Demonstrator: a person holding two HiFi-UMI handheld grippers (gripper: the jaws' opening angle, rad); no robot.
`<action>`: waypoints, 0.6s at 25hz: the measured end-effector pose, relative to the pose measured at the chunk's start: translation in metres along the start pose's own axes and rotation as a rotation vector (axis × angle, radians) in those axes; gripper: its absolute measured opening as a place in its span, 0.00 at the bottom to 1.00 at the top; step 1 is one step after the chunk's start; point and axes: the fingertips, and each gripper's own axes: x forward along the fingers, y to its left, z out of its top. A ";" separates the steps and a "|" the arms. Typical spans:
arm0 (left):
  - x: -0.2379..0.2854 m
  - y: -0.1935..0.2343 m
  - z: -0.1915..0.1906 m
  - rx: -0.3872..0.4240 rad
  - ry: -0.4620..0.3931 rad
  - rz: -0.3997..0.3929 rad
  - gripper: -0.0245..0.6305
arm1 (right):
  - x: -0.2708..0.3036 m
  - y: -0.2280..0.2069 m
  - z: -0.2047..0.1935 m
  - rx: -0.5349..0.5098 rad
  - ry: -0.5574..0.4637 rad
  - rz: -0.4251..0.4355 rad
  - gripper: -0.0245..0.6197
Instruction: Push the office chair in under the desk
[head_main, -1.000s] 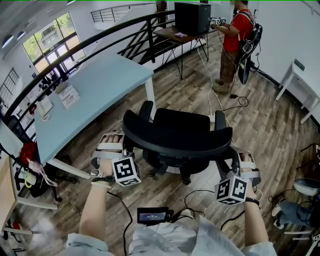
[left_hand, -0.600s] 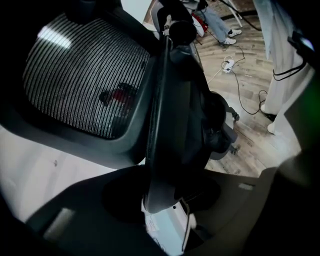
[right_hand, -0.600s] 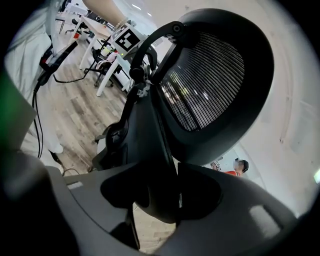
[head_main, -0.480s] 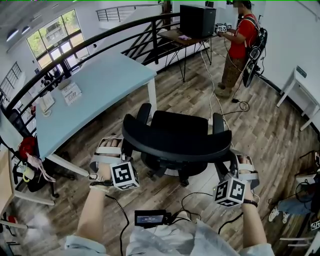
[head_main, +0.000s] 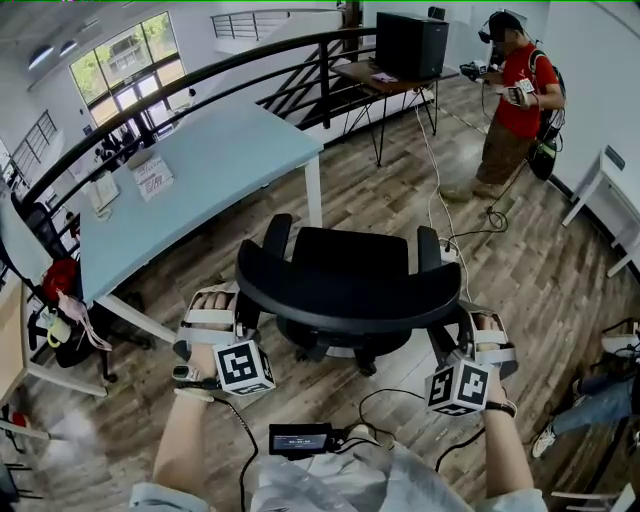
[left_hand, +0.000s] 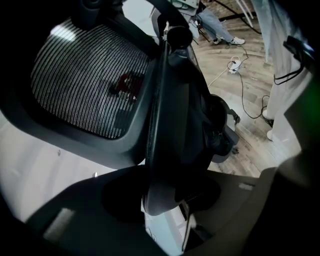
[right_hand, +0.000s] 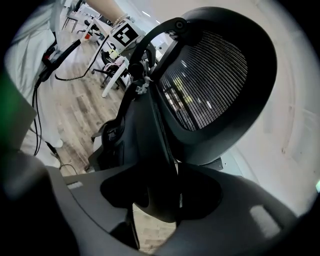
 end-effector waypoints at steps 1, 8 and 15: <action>-0.004 -0.001 -0.001 -0.007 0.006 0.001 0.33 | 0.000 -0.001 0.000 -0.010 -0.006 -0.004 0.37; -0.022 -0.008 -0.002 -0.047 0.066 0.015 0.33 | 0.005 -0.007 0.000 -0.049 -0.054 -0.018 0.37; -0.032 -0.012 -0.006 -0.072 0.119 0.031 0.33 | 0.012 -0.010 0.004 -0.082 -0.108 -0.014 0.37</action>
